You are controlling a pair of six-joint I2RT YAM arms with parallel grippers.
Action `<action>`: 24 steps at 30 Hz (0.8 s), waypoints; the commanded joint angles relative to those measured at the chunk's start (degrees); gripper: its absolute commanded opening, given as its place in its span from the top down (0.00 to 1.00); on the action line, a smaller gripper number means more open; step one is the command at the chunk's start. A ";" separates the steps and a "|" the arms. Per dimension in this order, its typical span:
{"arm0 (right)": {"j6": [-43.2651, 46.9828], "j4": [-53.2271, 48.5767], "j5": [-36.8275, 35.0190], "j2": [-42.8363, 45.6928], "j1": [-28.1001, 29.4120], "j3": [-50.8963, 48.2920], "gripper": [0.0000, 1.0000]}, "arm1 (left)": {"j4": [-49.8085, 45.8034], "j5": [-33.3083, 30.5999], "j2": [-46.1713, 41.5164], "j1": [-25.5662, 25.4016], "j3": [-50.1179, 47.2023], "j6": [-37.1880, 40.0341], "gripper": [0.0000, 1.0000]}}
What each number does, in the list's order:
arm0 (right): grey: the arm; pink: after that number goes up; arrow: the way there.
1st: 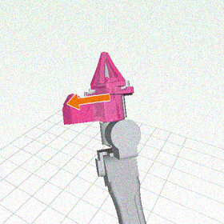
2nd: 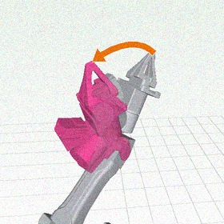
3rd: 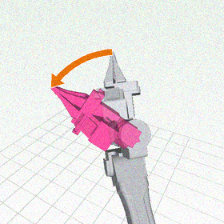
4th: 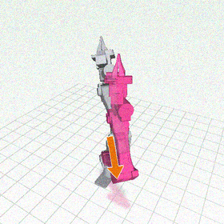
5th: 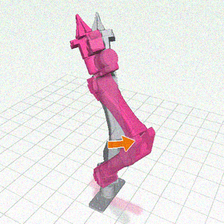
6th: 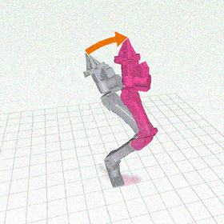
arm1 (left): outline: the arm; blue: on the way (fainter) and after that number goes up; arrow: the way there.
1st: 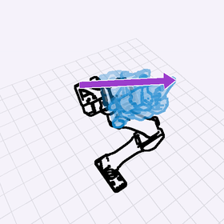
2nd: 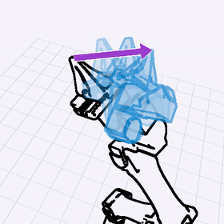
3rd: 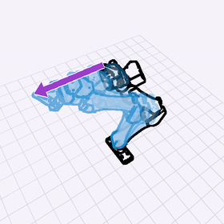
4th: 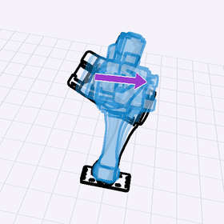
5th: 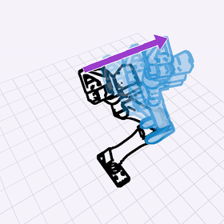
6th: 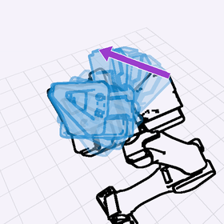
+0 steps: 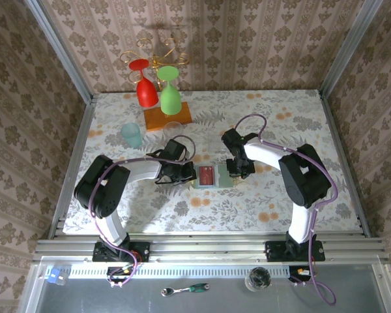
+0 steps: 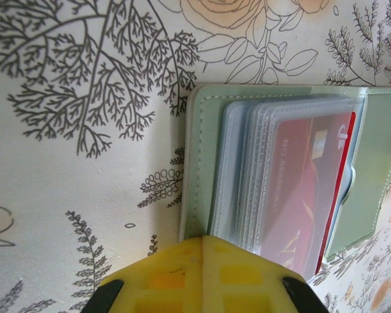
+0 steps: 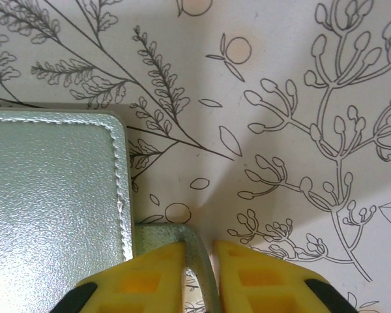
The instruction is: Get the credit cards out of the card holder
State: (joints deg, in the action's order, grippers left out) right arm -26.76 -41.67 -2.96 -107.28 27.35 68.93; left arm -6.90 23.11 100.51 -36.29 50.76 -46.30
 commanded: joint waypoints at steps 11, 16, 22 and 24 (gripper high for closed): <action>-0.17 -2.12 -6.44 1.72 -3.26 -2.99 0.70 | -8.99 -2.44 0.65 -0.29 -1.58 -0.72 1.00; 0.18 -2.28 -7.03 1.82 -3.86 -3.27 0.69 | -8.93 -2.81 0.13 -0.32 -1.78 -0.77 1.00; 0.23 -2.96 -7.87 2.17 -4.36 -3.44 0.64 | -9.08 -2.72 0.30 -0.33 -1.52 -0.64 1.00; 0.35 -3.22 -8.19 2.30 -4.44 -3.44 0.62 | -9.10 -2.68 0.46 -0.30 -1.54 -0.59 1.00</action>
State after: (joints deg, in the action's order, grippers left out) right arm -26.81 -40.97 -4.36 -105.84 24.51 67.07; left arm -7.31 23.09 100.36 -36.47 50.76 -46.50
